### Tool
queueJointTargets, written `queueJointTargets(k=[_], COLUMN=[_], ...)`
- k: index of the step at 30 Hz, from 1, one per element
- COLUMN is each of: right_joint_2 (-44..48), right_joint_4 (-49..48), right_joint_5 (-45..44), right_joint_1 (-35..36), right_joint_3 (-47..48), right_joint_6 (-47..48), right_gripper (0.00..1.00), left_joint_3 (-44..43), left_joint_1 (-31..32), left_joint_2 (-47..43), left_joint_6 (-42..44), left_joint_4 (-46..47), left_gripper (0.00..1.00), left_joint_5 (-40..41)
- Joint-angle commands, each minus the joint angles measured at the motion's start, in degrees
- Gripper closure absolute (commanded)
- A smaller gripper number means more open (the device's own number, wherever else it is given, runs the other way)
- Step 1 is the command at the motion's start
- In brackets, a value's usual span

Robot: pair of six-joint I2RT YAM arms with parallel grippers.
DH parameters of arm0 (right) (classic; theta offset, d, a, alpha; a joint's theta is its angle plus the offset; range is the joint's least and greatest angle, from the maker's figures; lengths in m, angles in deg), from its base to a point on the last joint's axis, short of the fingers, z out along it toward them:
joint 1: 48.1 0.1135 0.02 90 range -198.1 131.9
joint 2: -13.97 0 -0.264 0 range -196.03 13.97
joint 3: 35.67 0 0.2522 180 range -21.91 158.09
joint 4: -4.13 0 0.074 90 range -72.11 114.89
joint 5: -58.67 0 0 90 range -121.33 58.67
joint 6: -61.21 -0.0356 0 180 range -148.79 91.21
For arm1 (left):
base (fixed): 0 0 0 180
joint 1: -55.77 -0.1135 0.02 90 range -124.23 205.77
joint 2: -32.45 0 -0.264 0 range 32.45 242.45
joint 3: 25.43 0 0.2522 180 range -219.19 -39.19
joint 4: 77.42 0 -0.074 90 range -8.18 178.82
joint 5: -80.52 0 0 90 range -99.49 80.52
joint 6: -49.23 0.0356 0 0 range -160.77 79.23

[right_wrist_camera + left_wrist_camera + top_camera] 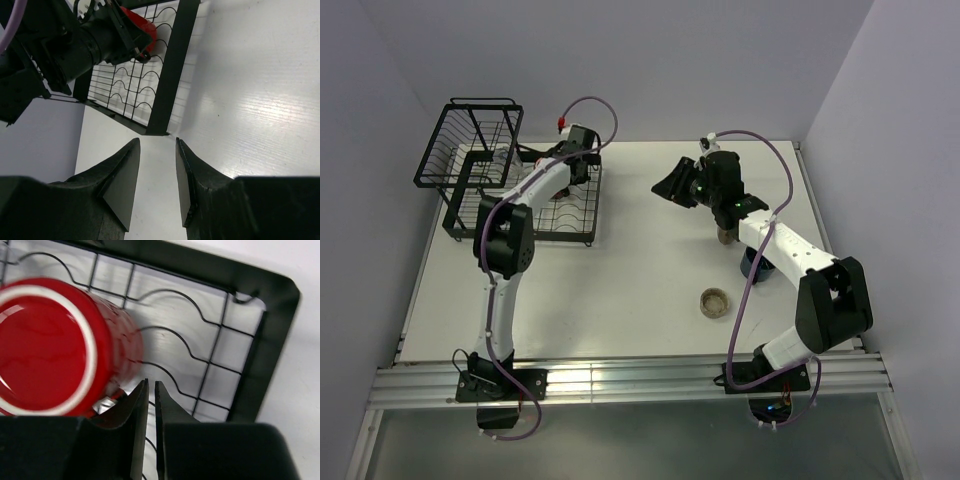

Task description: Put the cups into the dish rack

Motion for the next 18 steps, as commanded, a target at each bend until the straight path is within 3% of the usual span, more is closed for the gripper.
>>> queueJointTargets(k=[1, 10, 18], right_joint_2=[-0.7, -1.9, -2.1], right_joint_4=[-1.0, -0.2, 1.3], right_joint_5=[-0.7, -0.8, -1.8], right_joint_1=[0.4, 0.4, 0.2], right_joint_3=[1.6, 3.0, 4.3], right_joint_6=[1.2, 1.5, 2.7], right_gripper=[0.58, 0.58, 0.58], left_joint_3=[-5.4, -14.4, -14.3], left_joint_1=[-1.9, -3.9, -4.8], left_joint_2=[1.3, 6.0, 7.0], left_joint_6=[1.5, 4.7, 6.6], left_joint_4=[-2.4, -3.8, 1.5], left_gripper=[0.83, 0.8, 0.73], left_joint_5=[1.8, 2.5, 2.4])
